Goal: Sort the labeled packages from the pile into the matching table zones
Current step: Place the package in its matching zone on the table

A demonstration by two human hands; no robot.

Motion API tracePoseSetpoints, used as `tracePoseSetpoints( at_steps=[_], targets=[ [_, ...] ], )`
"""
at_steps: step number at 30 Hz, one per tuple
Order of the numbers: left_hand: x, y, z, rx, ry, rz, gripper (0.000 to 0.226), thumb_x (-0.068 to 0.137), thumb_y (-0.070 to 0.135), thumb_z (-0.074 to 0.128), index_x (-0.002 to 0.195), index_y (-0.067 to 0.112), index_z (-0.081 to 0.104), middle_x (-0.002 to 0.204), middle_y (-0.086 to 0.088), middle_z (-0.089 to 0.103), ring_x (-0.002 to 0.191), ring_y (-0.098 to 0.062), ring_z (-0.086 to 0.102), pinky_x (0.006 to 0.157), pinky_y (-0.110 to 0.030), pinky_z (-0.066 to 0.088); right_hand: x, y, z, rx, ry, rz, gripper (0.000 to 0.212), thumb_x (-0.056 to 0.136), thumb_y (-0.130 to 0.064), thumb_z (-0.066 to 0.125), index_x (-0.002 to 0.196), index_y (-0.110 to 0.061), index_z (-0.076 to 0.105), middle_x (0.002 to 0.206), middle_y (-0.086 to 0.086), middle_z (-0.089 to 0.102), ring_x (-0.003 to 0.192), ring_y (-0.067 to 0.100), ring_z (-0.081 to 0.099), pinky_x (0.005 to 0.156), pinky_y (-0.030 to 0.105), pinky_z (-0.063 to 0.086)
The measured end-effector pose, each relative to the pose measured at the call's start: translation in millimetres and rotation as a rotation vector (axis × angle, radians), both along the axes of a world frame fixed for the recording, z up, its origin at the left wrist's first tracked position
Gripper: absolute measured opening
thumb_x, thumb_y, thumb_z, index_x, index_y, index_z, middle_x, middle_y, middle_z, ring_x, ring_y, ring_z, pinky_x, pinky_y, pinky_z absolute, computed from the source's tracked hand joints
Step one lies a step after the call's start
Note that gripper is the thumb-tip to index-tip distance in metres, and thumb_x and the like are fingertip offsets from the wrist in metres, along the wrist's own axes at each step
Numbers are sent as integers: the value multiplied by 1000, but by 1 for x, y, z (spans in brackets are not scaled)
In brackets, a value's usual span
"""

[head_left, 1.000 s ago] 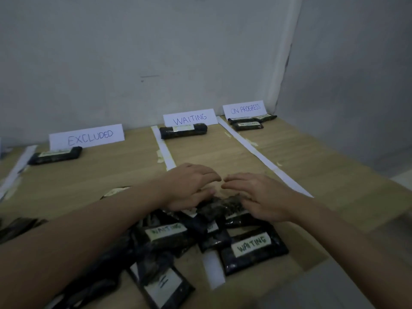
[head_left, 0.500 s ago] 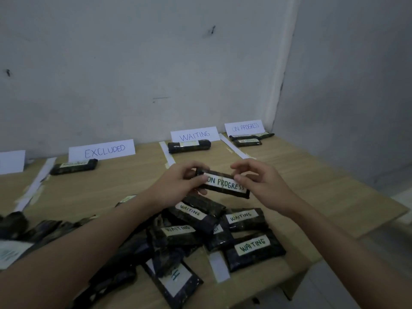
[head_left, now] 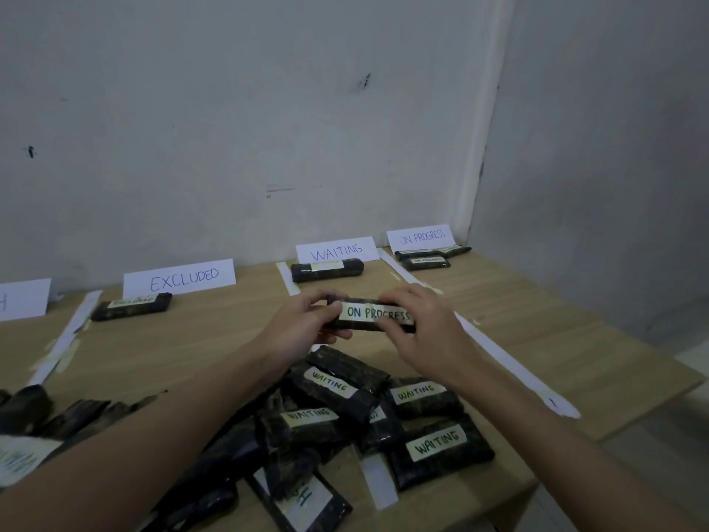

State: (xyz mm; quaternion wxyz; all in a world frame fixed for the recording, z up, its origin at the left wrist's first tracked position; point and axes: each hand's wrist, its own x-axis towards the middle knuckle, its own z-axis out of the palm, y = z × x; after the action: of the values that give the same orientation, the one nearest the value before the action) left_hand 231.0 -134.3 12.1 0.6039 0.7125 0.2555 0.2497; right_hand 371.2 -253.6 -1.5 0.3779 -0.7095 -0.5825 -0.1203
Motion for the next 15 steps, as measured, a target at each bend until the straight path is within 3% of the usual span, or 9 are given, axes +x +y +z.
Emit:
tracePoseSetpoints(
  at_steps=[2, 4, 9, 15],
  targets=[
    [9, -3, -1, 10, 1, 6, 17, 96, 13, 45, 105, 15, 60, 89, -7, 69, 66, -10, 68, 59, -17, 51, -1, 2, -8, -4, -257, -64, 39, 71, -22, 76, 108, -13, 64, 105, 4, 64, 98, 22, 59, 89, 38, 44],
    [19, -6, -3, 6, 8, 8, 19, 96, 14, 45, 109, 13, 59, 93, -9, 68, 67, -10, 68, 61, -18, 51, 3, 4, -15, -8, -394, -108, 46, 61, -16, 83, 103, -10, 65, 100, 7, 66, 92, 26, 64, 82, 38, 49],
    [51, -8, -8, -7, 47, -12, 17, 97, 15, 44, 108, 15, 57, 99, -10, 68, 70, -11, 67, 62, -17, 51, 29, 8, -26, -26, -423, -147, 52, 52, -4, 86, 100, -8, 66, 92, 8, 67, 80, 26, 66, 63, 32, 55],
    [105, -1, -9, 126, 147, -75, 20, 96, 19, 46, 114, 17, 52, 104, -7, 67, 75, -12, 68, 70, -24, 50, 80, 13, -33, -65, -409, -206, 50, 50, 4, 84, 97, -6, 67, 90, 9, 70, 80, 25, 68, 57, 29, 55]
  ],
)
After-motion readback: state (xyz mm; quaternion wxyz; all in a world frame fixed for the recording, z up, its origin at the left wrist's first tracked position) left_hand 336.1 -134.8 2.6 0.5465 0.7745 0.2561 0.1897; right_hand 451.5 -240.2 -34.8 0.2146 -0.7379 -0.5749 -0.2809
